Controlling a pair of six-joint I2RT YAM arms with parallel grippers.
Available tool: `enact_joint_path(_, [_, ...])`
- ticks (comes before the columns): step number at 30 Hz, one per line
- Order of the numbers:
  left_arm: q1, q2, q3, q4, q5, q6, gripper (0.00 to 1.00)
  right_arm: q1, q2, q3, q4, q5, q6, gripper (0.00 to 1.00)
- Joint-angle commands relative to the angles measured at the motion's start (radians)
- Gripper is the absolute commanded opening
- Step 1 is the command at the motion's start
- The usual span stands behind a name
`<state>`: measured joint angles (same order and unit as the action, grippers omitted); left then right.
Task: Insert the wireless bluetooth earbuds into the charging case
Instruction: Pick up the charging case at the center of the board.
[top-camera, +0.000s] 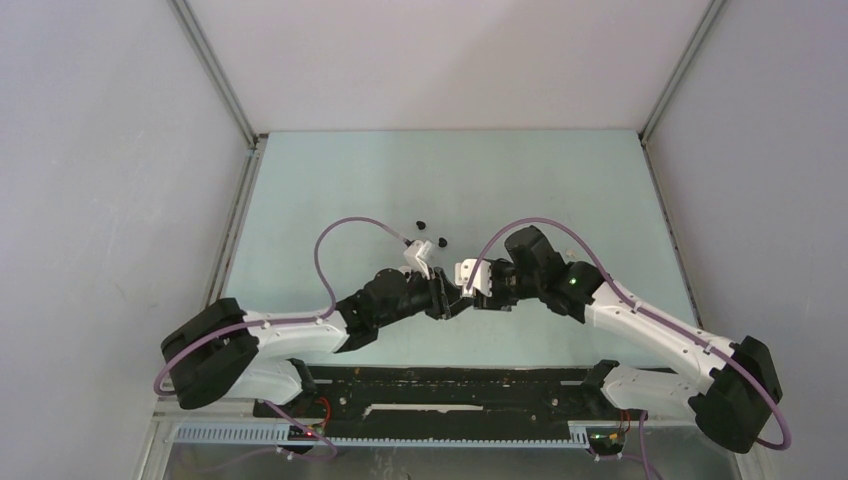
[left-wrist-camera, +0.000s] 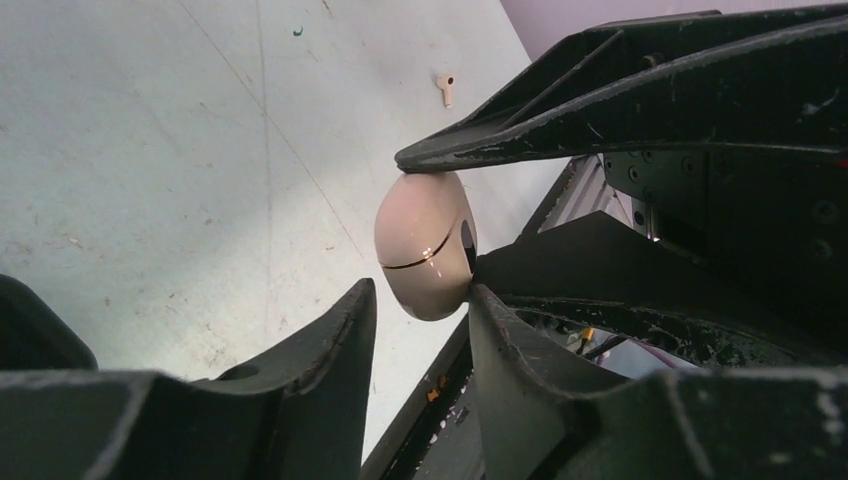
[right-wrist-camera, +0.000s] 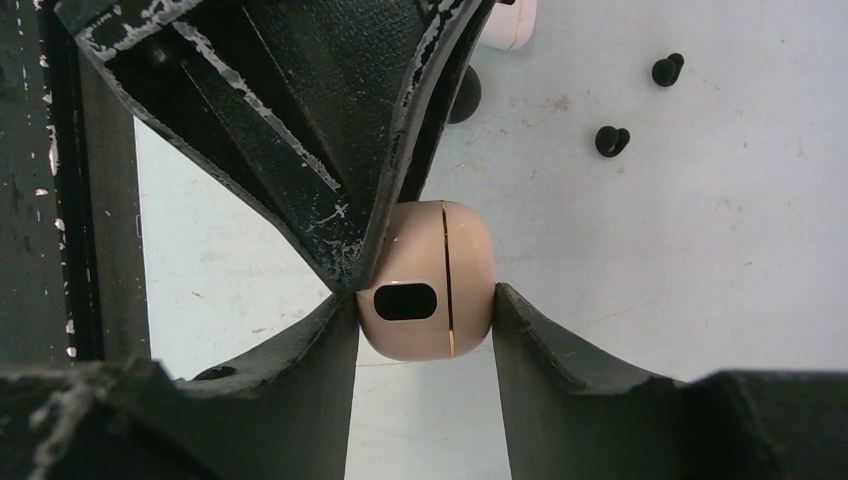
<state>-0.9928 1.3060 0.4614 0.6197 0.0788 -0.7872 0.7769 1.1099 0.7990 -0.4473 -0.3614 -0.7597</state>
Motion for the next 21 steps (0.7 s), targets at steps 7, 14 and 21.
enact_joint_path(7, [0.059, 0.025, -0.066, 0.286, 0.075, -0.158, 0.51, 0.015, -0.03, -0.004, 0.056, -0.052, 0.005, 0.38])
enact_joint_path(14, [0.063, 0.103, -0.05, 0.358, 0.148, -0.197, 0.45, 0.014, -0.027, -0.004, 0.061, -0.044, 0.008, 0.38])
enact_joint_path(21, [0.063, 0.143, -0.055, 0.39, 0.178, -0.222, 0.44, 0.012, -0.021, -0.004, 0.067, -0.034, 0.013, 0.38])
